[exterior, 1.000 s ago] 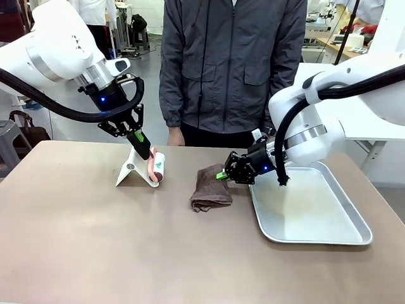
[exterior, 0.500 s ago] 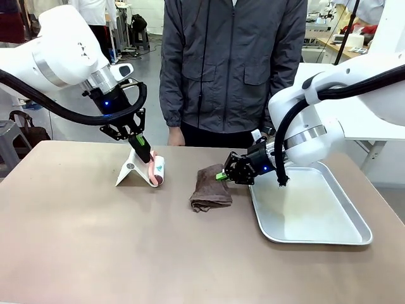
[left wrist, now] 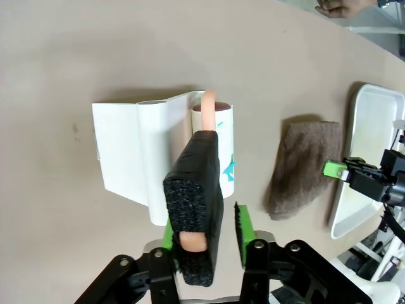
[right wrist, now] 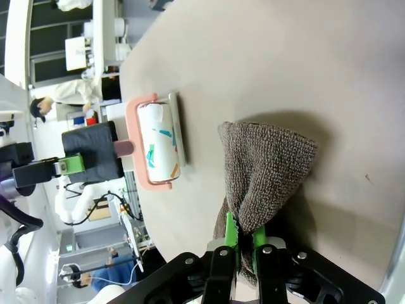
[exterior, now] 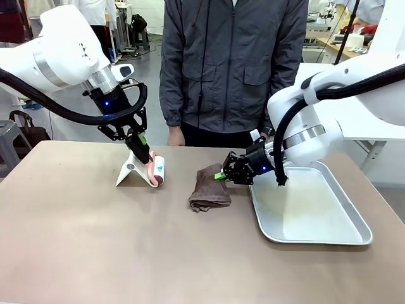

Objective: Clean the surface of the table.
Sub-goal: Return the Lint Roller and towel to their original positions.

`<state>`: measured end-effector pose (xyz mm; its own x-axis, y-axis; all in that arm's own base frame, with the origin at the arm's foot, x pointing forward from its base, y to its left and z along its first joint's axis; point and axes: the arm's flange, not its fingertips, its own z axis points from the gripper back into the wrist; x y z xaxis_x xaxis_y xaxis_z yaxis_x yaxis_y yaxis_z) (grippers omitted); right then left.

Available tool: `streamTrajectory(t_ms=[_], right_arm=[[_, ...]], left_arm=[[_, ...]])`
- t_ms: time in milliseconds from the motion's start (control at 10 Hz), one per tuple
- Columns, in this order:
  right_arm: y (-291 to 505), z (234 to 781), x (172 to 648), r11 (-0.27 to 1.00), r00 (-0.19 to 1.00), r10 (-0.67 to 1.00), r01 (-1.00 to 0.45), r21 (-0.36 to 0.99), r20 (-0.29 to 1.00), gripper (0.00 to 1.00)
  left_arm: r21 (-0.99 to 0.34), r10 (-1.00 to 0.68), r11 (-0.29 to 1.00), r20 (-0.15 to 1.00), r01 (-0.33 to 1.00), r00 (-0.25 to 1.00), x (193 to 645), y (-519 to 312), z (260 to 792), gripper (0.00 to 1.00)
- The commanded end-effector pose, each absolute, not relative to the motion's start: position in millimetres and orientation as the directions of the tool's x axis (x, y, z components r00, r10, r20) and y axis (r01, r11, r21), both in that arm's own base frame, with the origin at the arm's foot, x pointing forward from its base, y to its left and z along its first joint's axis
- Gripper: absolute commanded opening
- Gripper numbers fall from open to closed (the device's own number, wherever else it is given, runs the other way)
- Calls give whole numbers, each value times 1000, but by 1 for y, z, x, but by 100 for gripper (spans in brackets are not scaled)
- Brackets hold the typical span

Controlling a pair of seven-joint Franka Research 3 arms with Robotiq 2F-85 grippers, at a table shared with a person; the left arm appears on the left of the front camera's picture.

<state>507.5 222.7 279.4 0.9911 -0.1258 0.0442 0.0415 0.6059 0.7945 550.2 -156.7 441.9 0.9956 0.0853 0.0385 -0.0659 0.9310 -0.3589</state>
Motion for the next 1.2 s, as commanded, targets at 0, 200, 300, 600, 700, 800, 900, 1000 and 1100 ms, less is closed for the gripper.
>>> streamTrajectory(t_ms=[0, 200, 300, 600, 700, 800, 900, 1000, 1100], right_arm=[[227, 281, 515, 611, 994, -108, 55, 790, 14, 68], [226, 281, 516, 607, 994, -112, 61, 793, 9, 100], [226, 281, 515, 604, 994, -107, 59, 795, 8, 100], [225, 280, 514, 604, 995, -97, 51, 795, 9, 100], [224, 283, 513, 604, 996, -91, 42, 796, 17, 100], [221, 288, 509, 602, 997, -79, 26, 798, 27, 100], [215, 296, 504, 585, 997, -60, 2, 811, 41, 100], [204, 306, 495, 563, 997, -41, -27, 826, 60, 100], [190, 317, 485, 523, 996, -37, -55, 851, 87, 100]], left_arm=[[-332, 126, 937, 44, -105, 991, 553, -154, 445, 100], [-335, 166, 932, 49, -140, 985, 551, -146, 447, 100], [-342, 192, 926, 59, -161, 980, 550, -139, 450, 100], [-366, 266, 906, 103, -212, 958, 537, -112, 461, 100], [-386, 268, 899, 113, -207, 957, 528, -103, 465, 100], [-417, 258, 890, 127, -185, 958, 512, -94, 470, 100], [-476, 230, 868, 135, -140, 964, 492, -85, 477, 100], [-545, 178, 835, 145, -72, 973, 466, -76, 483, 100], [-602, 168, 798, 161, -38, 973, 440, -63, 487, 100]])
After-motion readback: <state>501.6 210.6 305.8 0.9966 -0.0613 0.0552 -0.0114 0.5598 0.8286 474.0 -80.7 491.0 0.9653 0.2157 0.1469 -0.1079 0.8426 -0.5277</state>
